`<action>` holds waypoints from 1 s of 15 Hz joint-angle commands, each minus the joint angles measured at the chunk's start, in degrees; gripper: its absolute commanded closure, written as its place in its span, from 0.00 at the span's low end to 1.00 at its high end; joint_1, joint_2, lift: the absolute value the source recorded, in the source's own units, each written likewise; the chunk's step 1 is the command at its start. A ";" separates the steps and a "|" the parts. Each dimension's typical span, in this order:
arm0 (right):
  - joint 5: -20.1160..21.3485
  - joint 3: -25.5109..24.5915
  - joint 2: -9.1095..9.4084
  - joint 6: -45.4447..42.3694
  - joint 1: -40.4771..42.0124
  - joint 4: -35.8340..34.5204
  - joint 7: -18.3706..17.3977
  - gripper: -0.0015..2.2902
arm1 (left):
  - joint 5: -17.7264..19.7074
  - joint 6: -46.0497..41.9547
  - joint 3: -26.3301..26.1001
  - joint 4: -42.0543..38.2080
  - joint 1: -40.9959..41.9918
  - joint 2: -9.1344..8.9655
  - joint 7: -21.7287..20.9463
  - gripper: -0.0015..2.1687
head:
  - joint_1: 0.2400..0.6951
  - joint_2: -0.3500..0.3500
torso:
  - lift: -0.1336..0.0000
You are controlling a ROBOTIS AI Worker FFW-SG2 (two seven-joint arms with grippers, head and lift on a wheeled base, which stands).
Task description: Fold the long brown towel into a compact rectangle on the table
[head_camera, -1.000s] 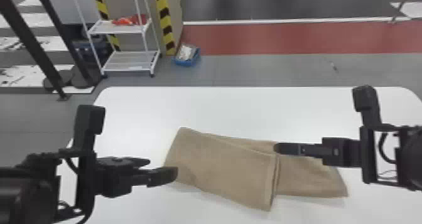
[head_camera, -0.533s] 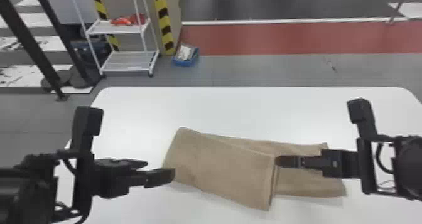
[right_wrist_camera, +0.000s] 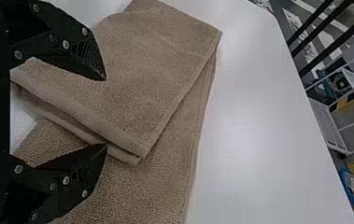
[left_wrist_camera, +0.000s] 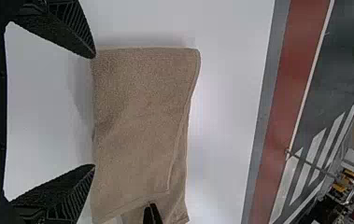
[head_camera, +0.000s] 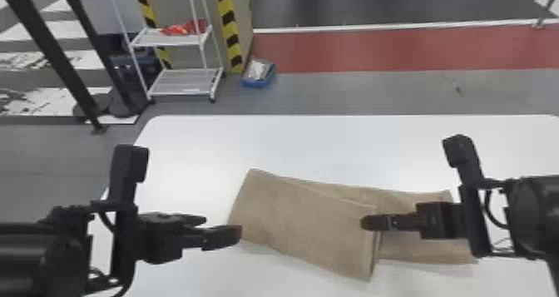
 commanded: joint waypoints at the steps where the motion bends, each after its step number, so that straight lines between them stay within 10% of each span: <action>1: 0.19 0.25 -0.09 0.12 -0.34 0.34 0.01 0.20 | 0.01 0.24 0.31 0.06 0.16 0.08 -0.04 0.02 | 1.00 0.69 | 0.07; 15: 0.28 1.66 -0.18 0.12 -1.74 2.45 0.37 0.28 | 0.62 0.24 1.10 0.06 0.69 0.43 -0.39 0.03 | 1.00 0.72 | 0.07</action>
